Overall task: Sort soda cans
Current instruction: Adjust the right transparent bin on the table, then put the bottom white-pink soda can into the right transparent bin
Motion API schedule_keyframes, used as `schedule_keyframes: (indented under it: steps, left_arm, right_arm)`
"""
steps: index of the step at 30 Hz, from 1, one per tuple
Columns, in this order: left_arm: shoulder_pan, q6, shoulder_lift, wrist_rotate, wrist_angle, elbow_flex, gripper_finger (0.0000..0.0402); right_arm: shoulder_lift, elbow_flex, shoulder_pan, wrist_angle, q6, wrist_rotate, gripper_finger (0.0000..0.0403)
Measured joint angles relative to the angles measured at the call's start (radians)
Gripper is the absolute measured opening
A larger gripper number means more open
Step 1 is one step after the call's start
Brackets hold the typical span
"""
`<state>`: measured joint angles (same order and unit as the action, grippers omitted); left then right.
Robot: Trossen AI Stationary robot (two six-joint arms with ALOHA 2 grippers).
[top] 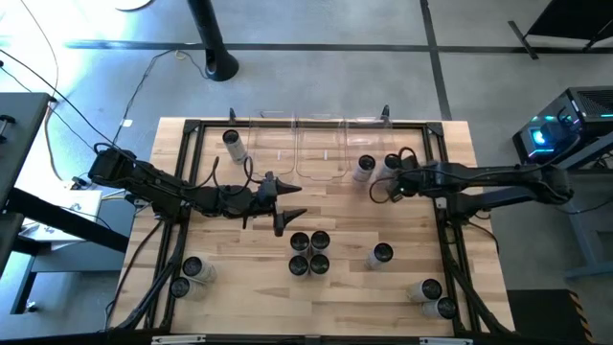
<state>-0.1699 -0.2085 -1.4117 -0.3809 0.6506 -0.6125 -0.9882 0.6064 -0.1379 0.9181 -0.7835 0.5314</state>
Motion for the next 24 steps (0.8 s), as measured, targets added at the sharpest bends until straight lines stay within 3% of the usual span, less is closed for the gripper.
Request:
schedule_keyframes:
  steps: [15, 20, 24]
  left_arm:
    - [0.000, 0.000, 0.000, 0.000, 0.001, 0.000, 0.0328]
    - [0.000, 0.000, 0.000, 0.000, 0.001, 0.000, 0.0328]
    - [-0.001, 0.000, 0.000, 0.000, -0.002, 0.000, 0.0328]
  right_arm:
    - [0.000, 0.000, 0.000, -0.110, 0.067, -0.010, 0.0112]
    - [0.000, 0.056, 0.015, -0.018, 0.028, 0.047, 0.0112]
    - [0.001, 0.184, 0.054, 0.081, 0.023, 0.064, 0.0112]
